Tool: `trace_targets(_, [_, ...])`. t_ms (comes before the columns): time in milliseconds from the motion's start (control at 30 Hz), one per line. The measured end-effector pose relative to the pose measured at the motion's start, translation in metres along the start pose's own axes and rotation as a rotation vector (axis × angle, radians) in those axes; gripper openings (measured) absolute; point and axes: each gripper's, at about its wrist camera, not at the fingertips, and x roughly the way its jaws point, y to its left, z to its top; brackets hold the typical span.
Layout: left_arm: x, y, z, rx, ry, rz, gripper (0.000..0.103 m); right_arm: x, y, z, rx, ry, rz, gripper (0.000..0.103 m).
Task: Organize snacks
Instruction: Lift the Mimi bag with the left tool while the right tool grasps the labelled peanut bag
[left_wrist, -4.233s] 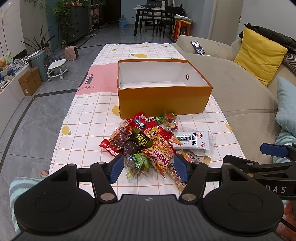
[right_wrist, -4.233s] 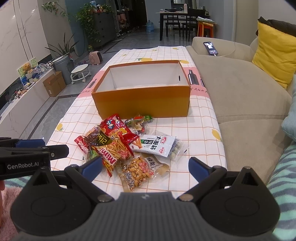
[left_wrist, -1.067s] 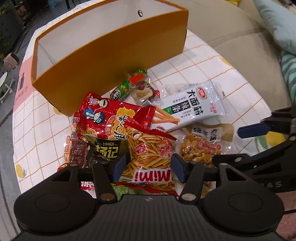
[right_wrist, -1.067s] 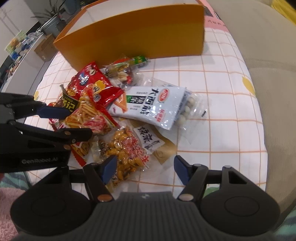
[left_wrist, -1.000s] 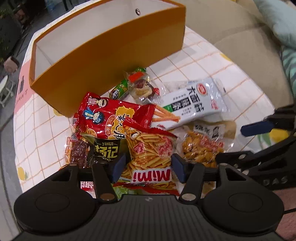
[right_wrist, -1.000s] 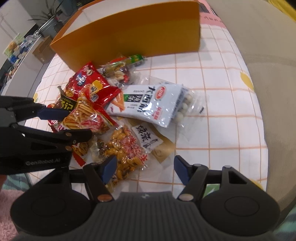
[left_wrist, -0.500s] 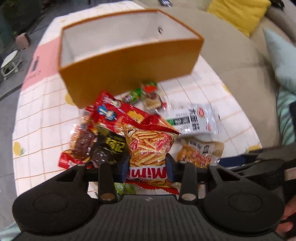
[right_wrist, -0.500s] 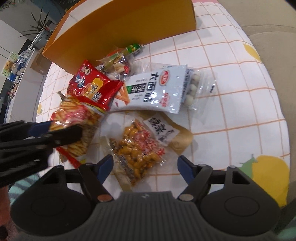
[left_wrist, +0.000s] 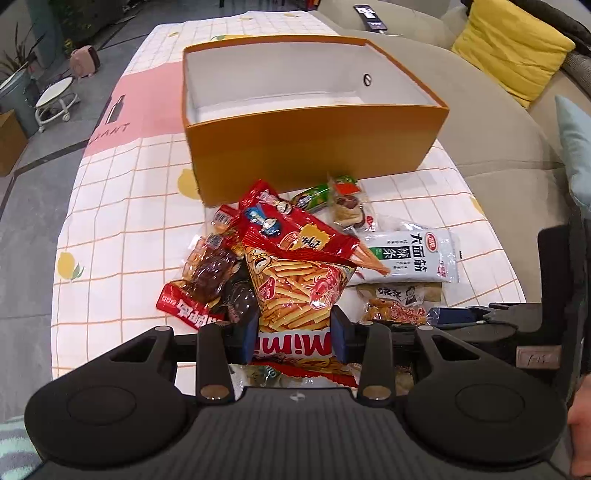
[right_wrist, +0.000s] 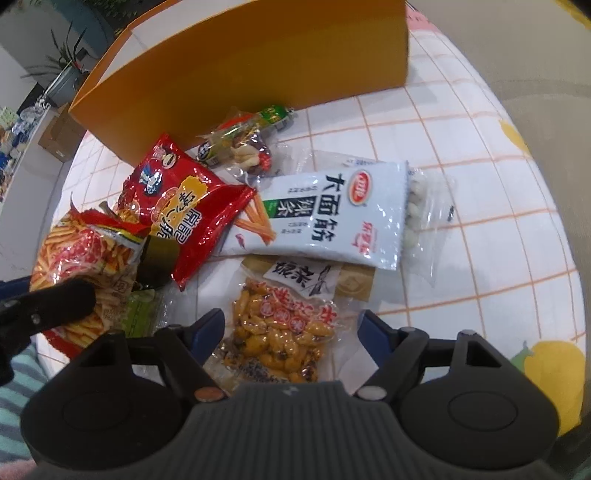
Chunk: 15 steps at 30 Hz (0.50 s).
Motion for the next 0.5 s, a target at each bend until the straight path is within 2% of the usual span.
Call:
trace_targets(167, [-0.004,0.003,-0.003,-0.021,-0.003,-0.008,0.044,-0.001,-0.001,-0.004,-0.015,-0.014,0.015,0.067])
trace_targets(500, [-0.018,0.0,-0.009,-0.03,-0.022,-0.001,0.044,-0.013,-0.001,-0.015,-0.02,-0.009,0.038,0.064])
